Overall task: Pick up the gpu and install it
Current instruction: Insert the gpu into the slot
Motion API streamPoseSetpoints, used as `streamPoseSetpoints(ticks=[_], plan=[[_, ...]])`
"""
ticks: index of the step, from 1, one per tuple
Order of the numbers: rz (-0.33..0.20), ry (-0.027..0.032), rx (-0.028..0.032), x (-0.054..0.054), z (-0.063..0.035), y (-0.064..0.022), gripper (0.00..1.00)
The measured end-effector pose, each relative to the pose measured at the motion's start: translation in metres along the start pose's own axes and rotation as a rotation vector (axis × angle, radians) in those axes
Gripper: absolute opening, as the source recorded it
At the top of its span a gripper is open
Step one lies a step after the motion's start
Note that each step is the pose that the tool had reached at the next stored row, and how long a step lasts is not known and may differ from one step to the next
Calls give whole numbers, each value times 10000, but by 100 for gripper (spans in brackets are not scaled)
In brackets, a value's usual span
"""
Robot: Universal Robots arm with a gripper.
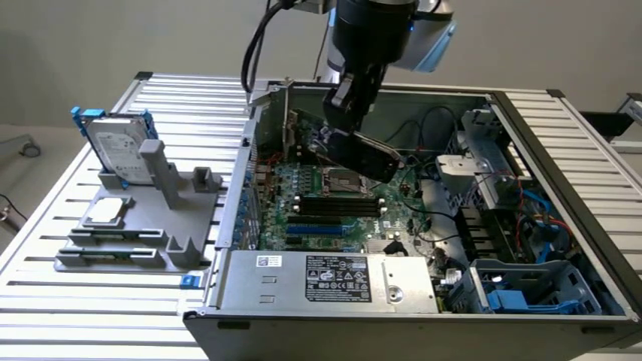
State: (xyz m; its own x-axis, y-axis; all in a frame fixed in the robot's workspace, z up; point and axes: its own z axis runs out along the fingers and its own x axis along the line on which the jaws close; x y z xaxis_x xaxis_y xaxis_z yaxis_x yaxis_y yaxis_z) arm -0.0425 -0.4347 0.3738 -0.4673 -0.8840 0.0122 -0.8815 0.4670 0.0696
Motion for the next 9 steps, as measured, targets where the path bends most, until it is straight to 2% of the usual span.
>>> streamPoseSetpoints(ticks=[9], plan=[[-1624,112,19,-1,63,-4,26]])
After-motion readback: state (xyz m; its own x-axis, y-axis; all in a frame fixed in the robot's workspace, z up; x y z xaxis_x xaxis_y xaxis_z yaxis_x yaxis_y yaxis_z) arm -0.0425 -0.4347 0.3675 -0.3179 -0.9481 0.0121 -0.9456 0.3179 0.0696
